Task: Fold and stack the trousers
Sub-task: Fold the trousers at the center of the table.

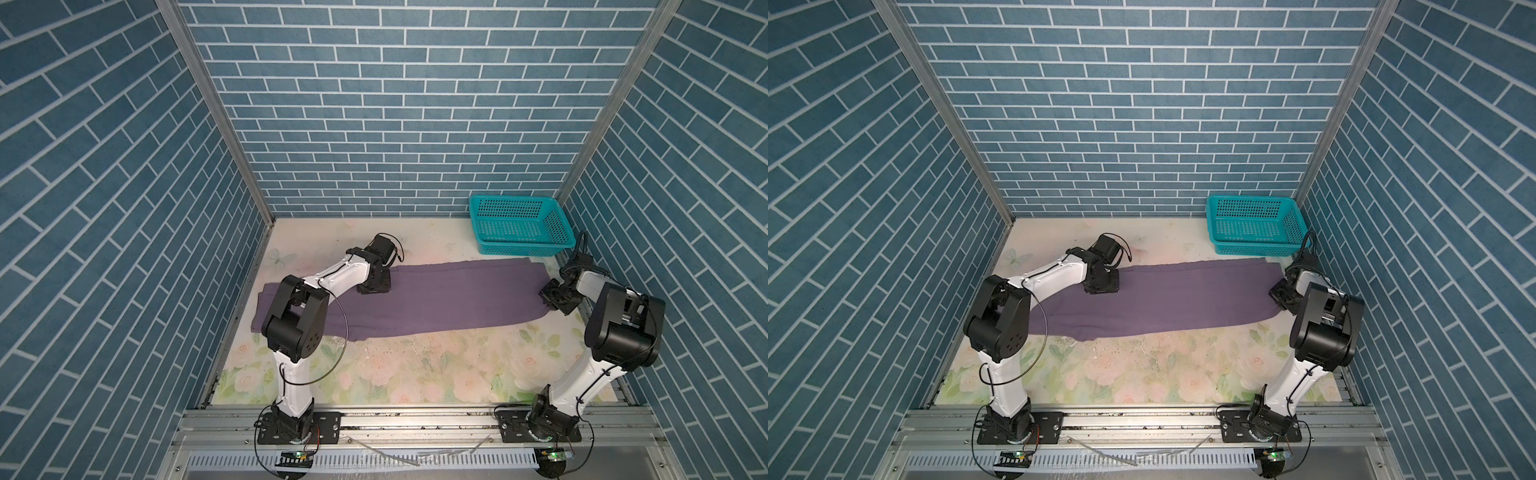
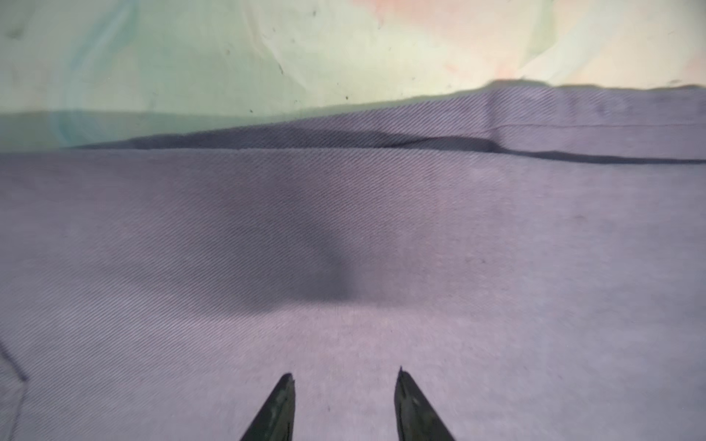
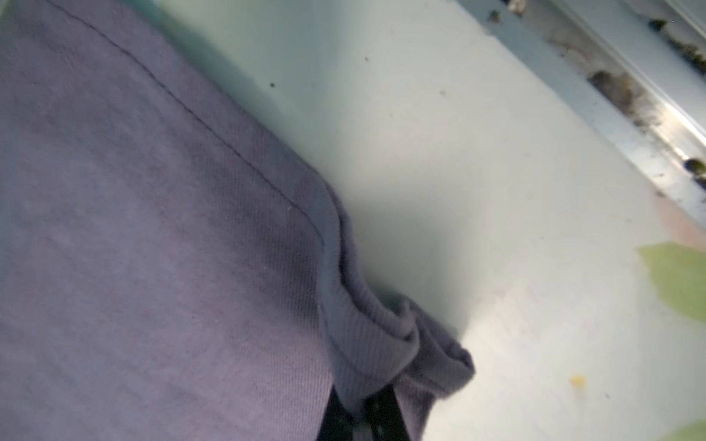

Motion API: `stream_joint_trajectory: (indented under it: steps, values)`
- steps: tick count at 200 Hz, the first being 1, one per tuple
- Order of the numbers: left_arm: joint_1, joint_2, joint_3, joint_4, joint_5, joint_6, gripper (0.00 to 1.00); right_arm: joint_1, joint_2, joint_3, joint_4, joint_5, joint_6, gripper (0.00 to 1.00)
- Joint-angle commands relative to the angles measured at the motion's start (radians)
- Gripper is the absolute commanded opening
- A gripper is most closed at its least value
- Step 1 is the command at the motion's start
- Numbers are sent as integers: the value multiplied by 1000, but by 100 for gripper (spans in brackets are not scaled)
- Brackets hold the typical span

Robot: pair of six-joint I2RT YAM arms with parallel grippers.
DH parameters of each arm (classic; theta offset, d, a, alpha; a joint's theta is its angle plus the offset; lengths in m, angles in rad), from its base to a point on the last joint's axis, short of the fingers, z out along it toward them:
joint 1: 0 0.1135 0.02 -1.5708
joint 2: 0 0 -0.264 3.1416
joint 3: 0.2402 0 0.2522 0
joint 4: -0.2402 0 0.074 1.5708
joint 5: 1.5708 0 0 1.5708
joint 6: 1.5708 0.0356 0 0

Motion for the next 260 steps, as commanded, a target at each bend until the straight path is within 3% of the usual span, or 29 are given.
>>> stream_joint_trajectory:
  steps: [1, 49, 102, 147, 204, 230, 260]
  values:
    - [-24, -65, 0, -59, -63, -18, 45, 10, -31, -41, 41, -49, -15, 0]
    - [-62, -153, -42, -83, -88, -45, 45, 33, -330, -56, 75, -11, -40, 0]
    - [-65, -213, -86, -74, -69, -56, 45, 251, -478, 29, 54, 59, -105, 0]
    - [-38, -254, -94, -90, -62, -39, 45, 522, -363, 160, 107, 101, -116, 0]
    - [123, -391, -232, -69, -7, -58, 45, 890, -98, 378, 61, 89, -211, 0]
    - [201, -445, -281, -65, 12, -62, 45, 1008, -36, 386, 43, 96, -237, 0]
    - [228, -461, -300, -64, 9, -60, 46, 1109, 4, 359, 38, 67, -263, 0]
